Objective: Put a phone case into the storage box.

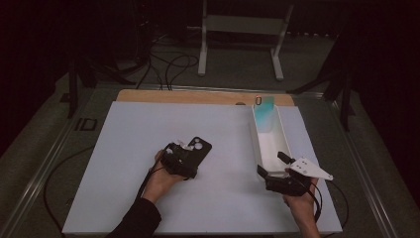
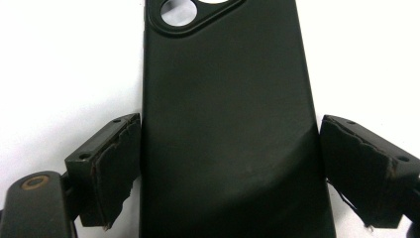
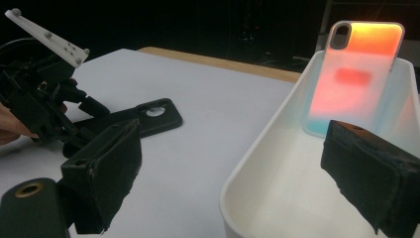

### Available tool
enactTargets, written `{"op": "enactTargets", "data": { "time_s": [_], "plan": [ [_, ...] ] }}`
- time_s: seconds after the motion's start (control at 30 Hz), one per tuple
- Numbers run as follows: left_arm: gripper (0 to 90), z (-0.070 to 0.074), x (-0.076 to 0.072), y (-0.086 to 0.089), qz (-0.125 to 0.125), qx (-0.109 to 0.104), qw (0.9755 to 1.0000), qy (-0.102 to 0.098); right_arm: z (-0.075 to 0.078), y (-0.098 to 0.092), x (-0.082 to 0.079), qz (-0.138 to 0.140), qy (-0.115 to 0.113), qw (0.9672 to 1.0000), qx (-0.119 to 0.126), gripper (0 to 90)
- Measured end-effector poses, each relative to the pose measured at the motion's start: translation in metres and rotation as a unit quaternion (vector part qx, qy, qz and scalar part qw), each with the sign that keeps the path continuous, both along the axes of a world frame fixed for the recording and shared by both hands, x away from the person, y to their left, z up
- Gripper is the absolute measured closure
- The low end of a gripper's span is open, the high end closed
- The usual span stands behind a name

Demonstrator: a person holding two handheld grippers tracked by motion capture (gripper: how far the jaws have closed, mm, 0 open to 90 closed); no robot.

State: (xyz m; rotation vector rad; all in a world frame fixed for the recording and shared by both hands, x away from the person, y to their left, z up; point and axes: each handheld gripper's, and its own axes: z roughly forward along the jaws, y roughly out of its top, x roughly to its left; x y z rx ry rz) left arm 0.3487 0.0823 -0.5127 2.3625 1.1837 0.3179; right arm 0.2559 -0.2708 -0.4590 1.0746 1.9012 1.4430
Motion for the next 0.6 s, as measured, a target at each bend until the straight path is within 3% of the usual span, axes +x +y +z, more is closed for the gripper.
{"op": "enactTargets", "data": {
  "time_s": [0.27,0.5,0.6],
  "plan": [
    [15.9,0.002,0.001,0.003,0.002,-0.007,1.0000,0.003,0.000,0.000,0.001,0.001,0.003,1.0000,0.001,8.7],
    [16.3,0.010,-0.003,0.004,0.002,-0.016,0.9998,-0.014,0.001,-0.003,0.002,0.000,0.008,0.9999,0.012,8.7],
    [16.2,0.016,-0.007,0.005,-0.012,-0.028,0.9992,-0.026,0.002,-0.003,0.003,-0.001,0.009,0.9999,0.011,8.7]
  ]
}}
